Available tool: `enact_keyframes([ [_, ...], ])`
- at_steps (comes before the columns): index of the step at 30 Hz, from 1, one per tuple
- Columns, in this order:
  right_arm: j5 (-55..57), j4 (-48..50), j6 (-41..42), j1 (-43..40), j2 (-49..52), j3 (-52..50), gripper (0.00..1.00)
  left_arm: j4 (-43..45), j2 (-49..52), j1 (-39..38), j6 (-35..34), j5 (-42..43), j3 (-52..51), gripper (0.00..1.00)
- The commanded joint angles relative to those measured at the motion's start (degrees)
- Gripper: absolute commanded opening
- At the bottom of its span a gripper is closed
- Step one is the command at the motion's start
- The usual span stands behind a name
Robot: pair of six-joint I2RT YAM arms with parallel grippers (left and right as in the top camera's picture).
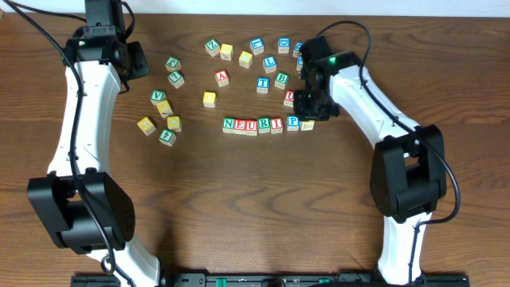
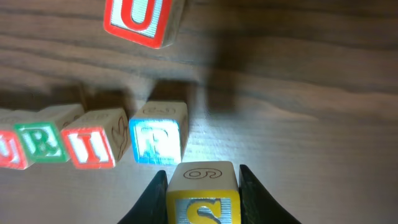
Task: Spell out NEURIPS
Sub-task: 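Carry yellow S block and lower it right of blue P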
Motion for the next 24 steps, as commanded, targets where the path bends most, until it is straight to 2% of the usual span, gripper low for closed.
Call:
enact_keyframes([
  [1, 1.4, 3.3, 2.1, 0.4, 0.0, -2.7, 0.21, -0.1, 0.7, 0.1, 1.0, -0.7, 0.8, 0.44],
  [7, 4.9, 4.9, 2.0, 0.5, 0.0, -3.5, 0.22, -0.1, 0.7, 0.1, 1.0, -0.7, 0.8, 0.44],
  [24, 4.7, 5.7, 2.0, 0.5, 0.0, -2.7, 0.18, -0.1, 0.7, 0.1, 1.0, -0.7, 0.8, 0.44],
])
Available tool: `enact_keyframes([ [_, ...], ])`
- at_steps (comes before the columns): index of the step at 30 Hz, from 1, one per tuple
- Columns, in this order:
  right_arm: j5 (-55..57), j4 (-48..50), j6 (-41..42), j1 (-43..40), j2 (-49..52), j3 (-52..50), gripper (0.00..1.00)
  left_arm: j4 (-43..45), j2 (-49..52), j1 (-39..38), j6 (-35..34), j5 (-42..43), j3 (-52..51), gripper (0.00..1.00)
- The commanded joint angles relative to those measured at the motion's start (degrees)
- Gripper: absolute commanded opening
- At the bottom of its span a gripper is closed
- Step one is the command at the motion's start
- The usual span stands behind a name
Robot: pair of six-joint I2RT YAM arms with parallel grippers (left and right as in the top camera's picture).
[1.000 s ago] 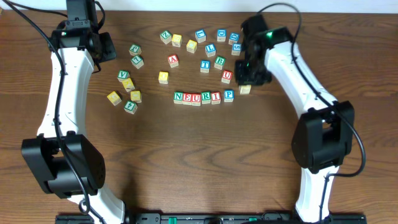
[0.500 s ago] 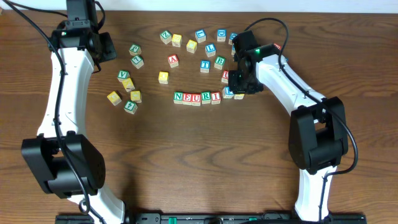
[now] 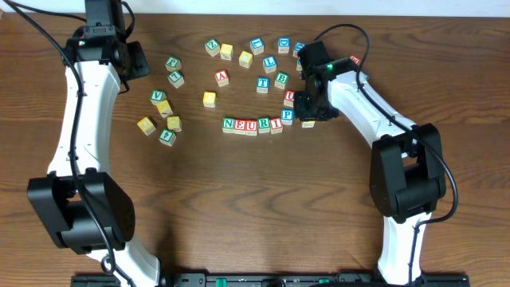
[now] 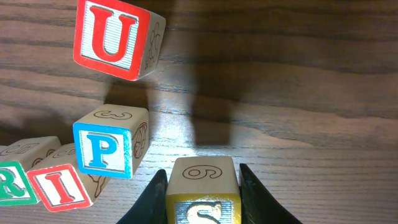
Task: Spell out NEURIPS
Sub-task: 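Carry yellow S block and lower it right of blue P, then open right gripper and raise it off the S block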
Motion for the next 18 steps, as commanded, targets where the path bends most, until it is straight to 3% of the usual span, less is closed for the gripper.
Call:
enact_keyframes([
  [1, 0.9, 0.1, 0.9, 0.2, 0.0, 0.6, 0.18, -0.1, 0.7, 0.1, 1.0, -0.7, 0.8, 0.44],
  [18, 1.4, 7.4, 0.9, 2.0, 0.0, -1.7, 0.23, -0.1, 0.7, 0.1, 1.0, -0.7, 0.8, 0.44],
])
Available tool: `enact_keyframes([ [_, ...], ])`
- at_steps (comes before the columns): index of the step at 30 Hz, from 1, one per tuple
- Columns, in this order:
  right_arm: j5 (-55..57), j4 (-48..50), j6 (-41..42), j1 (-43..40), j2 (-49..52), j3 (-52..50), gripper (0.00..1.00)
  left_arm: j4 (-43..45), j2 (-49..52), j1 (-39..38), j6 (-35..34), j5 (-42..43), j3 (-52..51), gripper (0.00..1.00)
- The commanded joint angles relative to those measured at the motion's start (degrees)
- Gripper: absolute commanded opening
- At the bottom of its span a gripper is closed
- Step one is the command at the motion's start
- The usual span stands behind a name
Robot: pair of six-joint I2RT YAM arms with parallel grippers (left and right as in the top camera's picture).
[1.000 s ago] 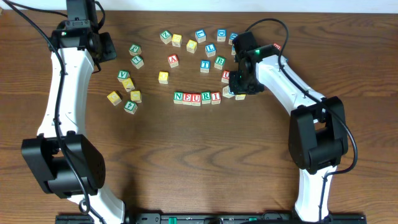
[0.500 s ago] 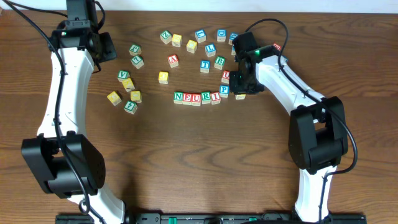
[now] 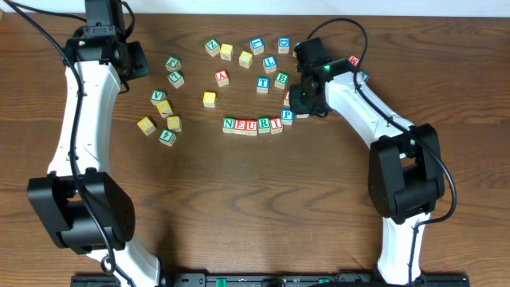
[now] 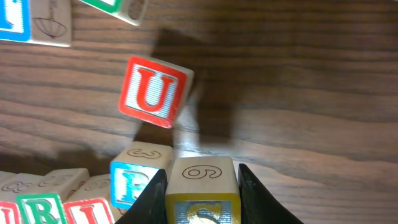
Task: Spell out NEURIPS
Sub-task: 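Open right gripper and raise it off the S block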
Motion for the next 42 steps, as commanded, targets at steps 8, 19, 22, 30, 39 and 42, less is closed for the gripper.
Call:
enact_keyframes([
  [8, 1.3, 1.1, 0.9, 1.2, 0.0, -3.1, 0.26, -0.1, 0.7, 0.1, 1.0, -0.7, 0.8, 0.44],
  [19, 1.8, 1.0, 0.8, 1.3, 0.0, -3.3, 0.51, -0.1, 0.7, 0.1, 1.0, -0.7, 0.8, 0.44],
  [22, 1.8, 1.0, 0.8, 1.3, 0.0, -3.3, 0.49, -0.1, 0.7, 0.1, 1.0, -0.7, 0.8, 0.44],
  [30, 1.7, 1.2, 0.6, 1.3, 0.0, 0.6, 0.35, -0.1, 0.7, 0.1, 1.0, -0.7, 0.8, 0.44],
  [39, 1.7, 7.8, 1.3, 4.3, 0.8, 1.6, 0.14, -0.1, 0.7, 0.1, 1.0, -0.7, 0.8, 0.44],
  [42, 1.7, 9.7, 1.3, 5.4, 1.7, 1.6, 0.13, -0.1, 0.7, 0.1, 1.0, -0.7, 0.8, 0.44],
])
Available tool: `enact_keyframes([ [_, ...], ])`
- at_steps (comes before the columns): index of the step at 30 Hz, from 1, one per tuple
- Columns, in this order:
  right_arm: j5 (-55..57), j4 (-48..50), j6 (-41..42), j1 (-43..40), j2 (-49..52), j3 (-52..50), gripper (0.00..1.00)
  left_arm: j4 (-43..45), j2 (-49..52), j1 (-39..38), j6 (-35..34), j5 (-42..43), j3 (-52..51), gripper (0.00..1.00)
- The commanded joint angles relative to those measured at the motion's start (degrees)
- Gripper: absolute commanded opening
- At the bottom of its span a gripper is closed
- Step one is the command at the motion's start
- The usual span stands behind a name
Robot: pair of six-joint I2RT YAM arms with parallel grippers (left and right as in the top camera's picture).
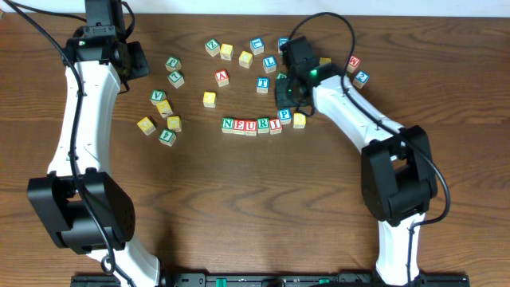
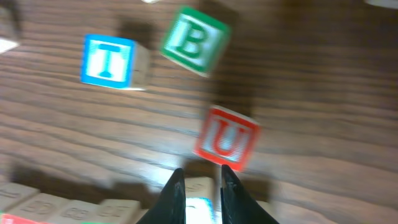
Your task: Spell out NEURIPS
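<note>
The blocks N, E, U, R, I (image 1: 251, 125) lie in a row at mid table. The blue P block (image 1: 284, 115) sits at the row's right end, a little behind its line and turned. The yellow S block (image 1: 300, 120) rests on the table just right of P, held by nothing. My right gripper (image 1: 286, 104) hovers just behind P. In the blurred wrist view the right gripper (image 2: 200, 171) is nearly shut and holds nothing, with P (image 2: 199, 196) showing beyond the fingertips. My left gripper (image 1: 137, 60) hangs at the far left; its jaws are unclear.
A red U block (image 2: 225, 138), a green B (image 2: 193, 40) and a blue T (image 2: 109, 60) lie just behind the gripper. More loose blocks sit along the back (image 1: 225, 52), at the left (image 1: 163, 112) and right of the arm (image 1: 355, 64).
The right gripper was shut on the S block beside P. Now S lies on the table right of P, and the gripper is farther back with narrowed jaws that hold nothing.
The right gripper first held S just right of P, in line with the row. Then P stood turned and shifted back out of line, S still held. Then S was pressed close beside P. Now S is let go beside P.
</note>
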Motion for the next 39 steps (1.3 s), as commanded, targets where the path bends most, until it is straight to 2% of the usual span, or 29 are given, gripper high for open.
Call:
enact_keyframes([
  [1, 0.4, 1.6, 0.4, 1.8, 2.0, 1.0, 0.13, -0.1, 0.7, 0.1, 1.0, -0.7, 0.8, 0.44],
  [10, 0.5, 2.5, 1.4, 2.2, 5.4, 1.0, 0.11, -0.1, 0.7, 0.1, 1.0, -0.7, 0.8, 0.44],
  [39, 0.2, -2.0, 3.0, 2.1, 5.6, 1.0, 0.08, -0.1, 0.7, 0.1, 1.0, -0.7, 0.8, 0.45],
])
